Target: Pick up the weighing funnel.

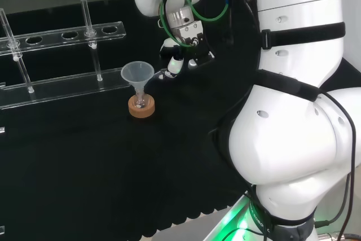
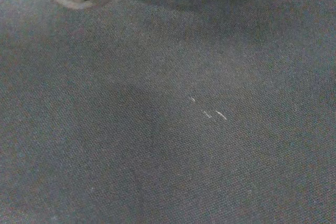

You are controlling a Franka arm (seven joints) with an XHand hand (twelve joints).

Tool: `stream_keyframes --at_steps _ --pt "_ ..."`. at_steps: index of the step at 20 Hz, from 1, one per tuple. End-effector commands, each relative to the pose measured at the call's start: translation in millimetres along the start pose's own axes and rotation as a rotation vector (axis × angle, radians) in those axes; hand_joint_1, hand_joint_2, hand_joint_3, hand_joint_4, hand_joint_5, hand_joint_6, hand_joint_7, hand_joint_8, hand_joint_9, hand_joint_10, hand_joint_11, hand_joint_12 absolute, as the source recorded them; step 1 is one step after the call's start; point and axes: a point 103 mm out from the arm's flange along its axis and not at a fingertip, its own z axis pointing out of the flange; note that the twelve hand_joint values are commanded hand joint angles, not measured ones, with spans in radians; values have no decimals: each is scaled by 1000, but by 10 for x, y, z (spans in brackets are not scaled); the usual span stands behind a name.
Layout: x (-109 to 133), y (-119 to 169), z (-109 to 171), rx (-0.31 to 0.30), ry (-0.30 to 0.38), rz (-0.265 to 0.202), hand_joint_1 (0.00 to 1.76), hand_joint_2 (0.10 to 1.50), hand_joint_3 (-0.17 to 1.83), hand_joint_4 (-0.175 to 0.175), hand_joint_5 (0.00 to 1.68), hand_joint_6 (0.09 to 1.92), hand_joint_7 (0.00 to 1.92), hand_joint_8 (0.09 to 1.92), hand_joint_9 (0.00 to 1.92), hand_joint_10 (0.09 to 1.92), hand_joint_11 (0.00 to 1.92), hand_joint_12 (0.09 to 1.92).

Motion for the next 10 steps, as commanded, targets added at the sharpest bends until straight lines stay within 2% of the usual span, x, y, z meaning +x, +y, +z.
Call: stream_keyframes --at_steps 1,5,10 --pt "78 54 -2 -4 -29 8 853 624 554 9 690 702 382 711 598 599 325 1342" --pt "171 92 7 -2 -62 11 859 624 555 20 736 722 391 713 604 600 330 1340" --pt "178 124 14 1 -61 3 866 625 556 26 765 735 397 714 609 599 337 1339"
